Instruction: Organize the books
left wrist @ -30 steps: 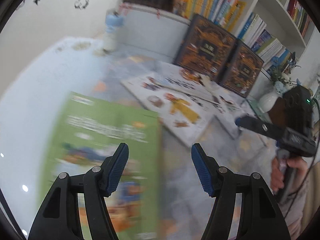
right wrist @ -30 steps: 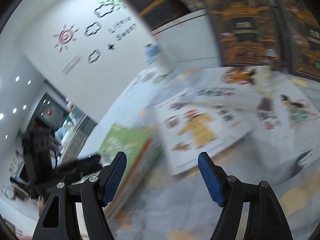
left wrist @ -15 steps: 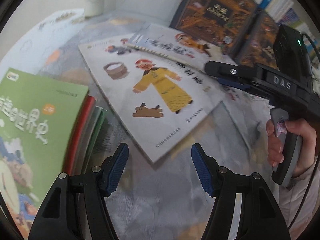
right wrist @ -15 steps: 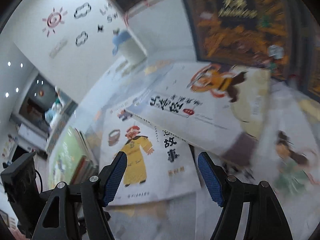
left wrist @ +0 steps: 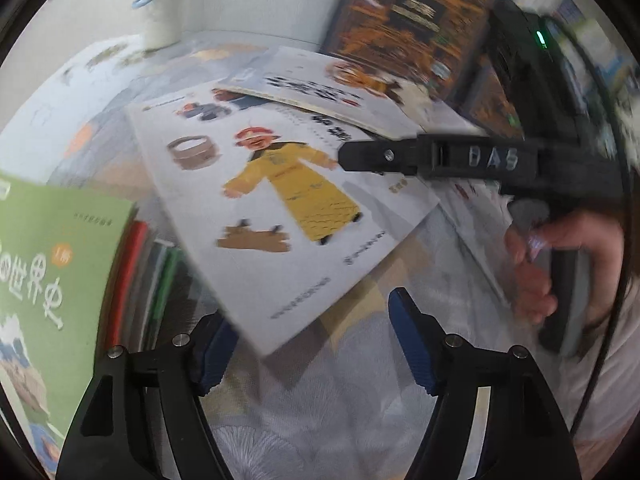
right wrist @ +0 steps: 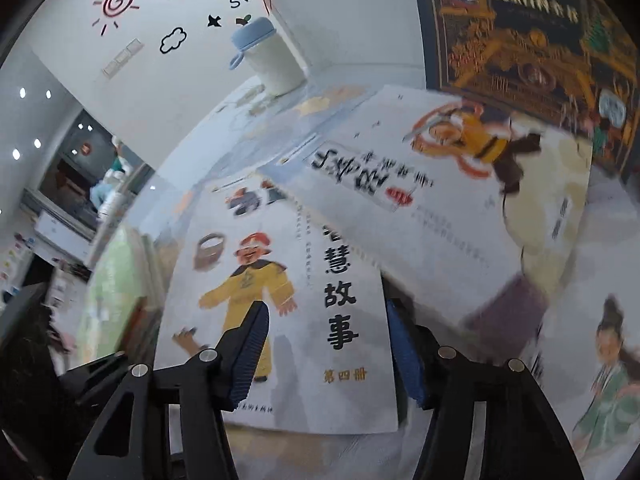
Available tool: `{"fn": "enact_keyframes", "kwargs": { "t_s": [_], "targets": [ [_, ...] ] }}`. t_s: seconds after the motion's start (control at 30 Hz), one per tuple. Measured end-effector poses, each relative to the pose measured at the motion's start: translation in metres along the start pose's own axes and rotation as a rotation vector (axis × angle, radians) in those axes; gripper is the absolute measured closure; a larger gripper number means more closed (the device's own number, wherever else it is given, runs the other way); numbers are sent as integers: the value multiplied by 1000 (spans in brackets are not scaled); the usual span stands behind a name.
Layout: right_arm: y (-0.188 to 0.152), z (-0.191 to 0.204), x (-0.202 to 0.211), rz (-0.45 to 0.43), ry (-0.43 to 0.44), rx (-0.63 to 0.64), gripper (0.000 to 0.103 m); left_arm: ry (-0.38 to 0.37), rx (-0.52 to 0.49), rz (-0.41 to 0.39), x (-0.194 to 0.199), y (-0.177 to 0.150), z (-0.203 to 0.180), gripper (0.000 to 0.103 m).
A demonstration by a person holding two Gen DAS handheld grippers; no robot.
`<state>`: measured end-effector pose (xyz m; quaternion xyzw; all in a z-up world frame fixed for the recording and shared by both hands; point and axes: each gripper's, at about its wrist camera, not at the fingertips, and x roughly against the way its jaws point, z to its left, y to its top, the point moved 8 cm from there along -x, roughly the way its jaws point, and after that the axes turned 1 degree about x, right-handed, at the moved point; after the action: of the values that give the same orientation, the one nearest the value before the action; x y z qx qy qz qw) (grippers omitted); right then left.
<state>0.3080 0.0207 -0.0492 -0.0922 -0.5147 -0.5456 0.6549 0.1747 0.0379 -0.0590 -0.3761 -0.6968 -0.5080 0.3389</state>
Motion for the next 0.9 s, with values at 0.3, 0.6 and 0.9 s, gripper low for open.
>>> {"fn": "enact_keyframes", "kwargs": {
  "t_s": [0.3,0.6,0.9],
  "targets": [
    [-52,19,24,63,45,-23,44,-68,-178,72,14,-52,-54,33],
    [-44,14,19,36,6,-63,44,-7,-10,1,44,-61,-5,36],
    [-41,9,19,-3,62,-97,44,-13,145,-31,34,-38,27,67]
  ]
}}
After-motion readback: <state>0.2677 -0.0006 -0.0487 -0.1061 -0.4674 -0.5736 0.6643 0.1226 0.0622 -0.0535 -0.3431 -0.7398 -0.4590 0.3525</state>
